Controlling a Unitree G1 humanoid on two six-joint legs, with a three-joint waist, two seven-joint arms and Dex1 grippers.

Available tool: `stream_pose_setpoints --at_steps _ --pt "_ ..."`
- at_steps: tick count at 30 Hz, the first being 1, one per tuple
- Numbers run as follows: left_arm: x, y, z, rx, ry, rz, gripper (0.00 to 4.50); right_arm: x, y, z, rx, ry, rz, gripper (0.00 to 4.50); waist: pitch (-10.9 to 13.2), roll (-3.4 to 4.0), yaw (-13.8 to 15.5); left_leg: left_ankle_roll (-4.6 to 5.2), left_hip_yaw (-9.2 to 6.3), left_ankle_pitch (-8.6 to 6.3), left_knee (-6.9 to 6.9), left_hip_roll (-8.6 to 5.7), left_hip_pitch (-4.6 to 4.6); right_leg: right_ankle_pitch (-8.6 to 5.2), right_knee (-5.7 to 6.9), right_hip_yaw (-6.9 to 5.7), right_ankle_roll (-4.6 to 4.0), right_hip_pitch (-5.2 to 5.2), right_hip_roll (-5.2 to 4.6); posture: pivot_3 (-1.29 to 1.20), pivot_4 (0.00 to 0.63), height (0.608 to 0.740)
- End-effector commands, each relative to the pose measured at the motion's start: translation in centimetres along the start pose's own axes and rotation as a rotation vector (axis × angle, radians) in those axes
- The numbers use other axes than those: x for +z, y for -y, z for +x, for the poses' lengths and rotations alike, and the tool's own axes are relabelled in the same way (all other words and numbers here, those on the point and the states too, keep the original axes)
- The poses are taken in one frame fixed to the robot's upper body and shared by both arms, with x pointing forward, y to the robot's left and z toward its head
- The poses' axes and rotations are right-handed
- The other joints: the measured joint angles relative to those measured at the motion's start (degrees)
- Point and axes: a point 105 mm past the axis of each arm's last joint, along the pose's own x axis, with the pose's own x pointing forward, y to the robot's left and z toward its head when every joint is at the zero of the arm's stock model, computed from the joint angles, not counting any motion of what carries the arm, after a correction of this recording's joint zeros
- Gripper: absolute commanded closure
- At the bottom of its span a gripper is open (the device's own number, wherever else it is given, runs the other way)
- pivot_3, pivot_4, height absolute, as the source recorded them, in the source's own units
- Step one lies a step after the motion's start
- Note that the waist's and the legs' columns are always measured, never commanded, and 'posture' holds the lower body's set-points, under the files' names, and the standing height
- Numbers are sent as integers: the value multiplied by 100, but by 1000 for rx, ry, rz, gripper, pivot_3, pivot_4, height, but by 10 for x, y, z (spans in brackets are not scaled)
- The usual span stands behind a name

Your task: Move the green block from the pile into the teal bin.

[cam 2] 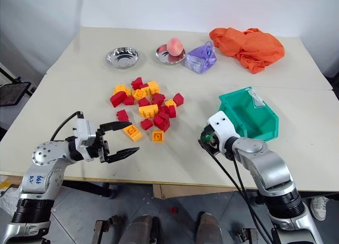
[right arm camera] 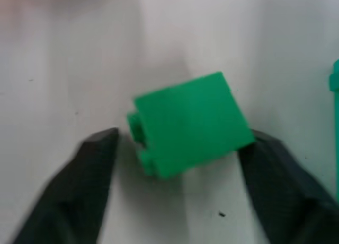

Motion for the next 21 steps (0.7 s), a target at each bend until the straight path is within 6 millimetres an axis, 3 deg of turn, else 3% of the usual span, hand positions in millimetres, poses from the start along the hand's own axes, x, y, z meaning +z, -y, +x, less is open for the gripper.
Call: stream_pose_setpoints --at_steps 1,2,7,9,12,14,19,21 --pt "7 2 5 -20 38 15 0 12 0 -8 3 77 -26 2242 0 0 -8 0 0 0 -1 0 1 0 0 0 0 0 0 0 150 740" --pt "7 3 6 -24 39 14 0 12 0 -9 5 87 -30 2413 0 0 -9 0 0 0 -1 0 1 0 -1 0 0 0 0 0 150 740" --pt "5 6 9 -39 44 5 0 19 -4 -24 48 233 -73 2409 0 0 -7 0 4 0 -7 -1 0 0 -5 0 0 -1 0 0 150 740" --pt "5 9 13 -48 61 -3 0 37 -2 -41 49 390 -94 2409 0 0 -4 0 3 0 -6 -1 0 0 -5 1 0 -1 0 0 150 740" --pt "9 12 18 -52 99 -23 0 65 18 -75 -43 632 -70 2409 0 0 7 0 3 0 -5 -1 0 0 -6 1 1 0 0 0 150 740" --pt "10 13 20 -52 117 -32 0 71 37 -89 -121 681 -61 2409 0 0 4 0 3 0 -3 -1 2 1 -6 2 2 4 0 0 150 740" --pt "19 13 32 -33 188 -67 0 56 105 -112 -320 559 -91 2409 1 0 20 3 3 -2 -1 -2 4 1 -7 4 2 7 -1 0 150 740" --pt "20 14 35 -46 195 -69 0 50 116 -114 -311 527 -86 2409 0 0 8 4 4 -2 -2 -2 5 1 -8 4 2 7 0 0 150 740"
